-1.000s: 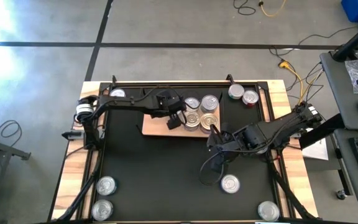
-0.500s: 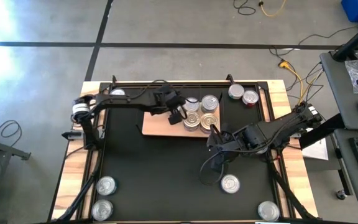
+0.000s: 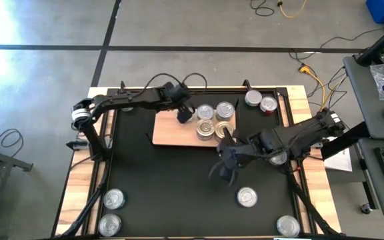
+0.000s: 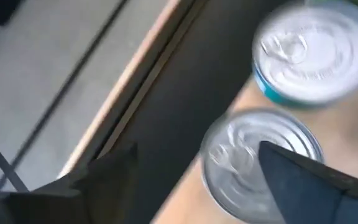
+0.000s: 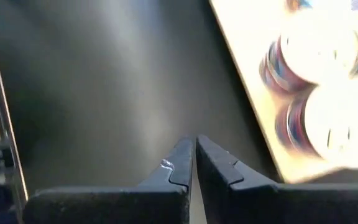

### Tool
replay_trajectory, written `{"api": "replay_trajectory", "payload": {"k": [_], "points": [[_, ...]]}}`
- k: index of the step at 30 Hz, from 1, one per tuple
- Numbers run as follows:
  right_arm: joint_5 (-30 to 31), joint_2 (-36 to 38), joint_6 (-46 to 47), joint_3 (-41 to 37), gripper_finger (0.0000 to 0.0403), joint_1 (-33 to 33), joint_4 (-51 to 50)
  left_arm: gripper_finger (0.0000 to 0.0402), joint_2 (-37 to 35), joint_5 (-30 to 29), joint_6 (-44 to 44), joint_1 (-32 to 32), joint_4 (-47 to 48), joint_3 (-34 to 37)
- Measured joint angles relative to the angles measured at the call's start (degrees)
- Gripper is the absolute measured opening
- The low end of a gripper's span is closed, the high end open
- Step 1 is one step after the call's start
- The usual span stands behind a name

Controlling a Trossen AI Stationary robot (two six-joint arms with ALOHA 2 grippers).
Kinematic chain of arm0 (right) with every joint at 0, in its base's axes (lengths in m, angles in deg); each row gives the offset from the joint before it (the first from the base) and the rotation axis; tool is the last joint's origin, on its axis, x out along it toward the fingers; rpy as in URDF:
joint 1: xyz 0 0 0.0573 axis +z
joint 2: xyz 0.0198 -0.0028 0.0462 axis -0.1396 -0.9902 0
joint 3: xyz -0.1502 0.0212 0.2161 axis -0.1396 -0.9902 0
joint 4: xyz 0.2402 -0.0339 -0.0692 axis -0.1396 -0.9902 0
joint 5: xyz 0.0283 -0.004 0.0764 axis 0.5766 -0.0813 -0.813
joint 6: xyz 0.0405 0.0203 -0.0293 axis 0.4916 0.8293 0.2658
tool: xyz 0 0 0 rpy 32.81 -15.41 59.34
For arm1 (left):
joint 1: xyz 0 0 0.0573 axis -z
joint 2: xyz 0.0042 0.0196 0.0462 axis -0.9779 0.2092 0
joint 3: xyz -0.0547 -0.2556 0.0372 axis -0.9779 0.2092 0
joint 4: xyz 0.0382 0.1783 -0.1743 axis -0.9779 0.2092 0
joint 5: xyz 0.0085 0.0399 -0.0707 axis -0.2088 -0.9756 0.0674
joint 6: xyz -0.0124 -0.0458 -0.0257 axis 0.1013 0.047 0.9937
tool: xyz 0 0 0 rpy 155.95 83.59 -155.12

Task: Stack canned seafood by type on shelf
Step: Put the middle left light blue tuna can on the shelf

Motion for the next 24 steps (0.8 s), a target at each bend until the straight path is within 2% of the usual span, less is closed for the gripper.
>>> {"api": "replay_trajectory", "payload": {"k": [3, 9, 11, 20, 24], "points": [[-0.4, 0.0, -2.3, 0.0, 0.0013, -2.2, 4.4, 0.0241, 1.8, 1.8, 0.9, 0.2, 3.8, -0.9], [-3.8, 0.0, -2.4, 0.0, 0.0013, -4.7, 7.3, 0.0060, 3.9, 2.3, 3.2, -0.2, 8.0, -3.7], [-4.0, 0.0, -2.4, 0.0, 0.0013, -4.7, 7.4, 0.0017, 4.4, 3.4, 3.9, -0.4, 8.9, -4.7], [-4.0, 0.0, -1.1, 0.0, 0.0013, -4.7, 7.6, 0.0002, 7.6, 11.4, 8.1, -1.0, 9.6, -6.5], [-4.1, 0.0, -1.2, 0.0, 0.0013, -4.7, 7.6, 0.0001, 10.6, 11.4, 8.6, -1.3, 9.4, -7.9]]}}
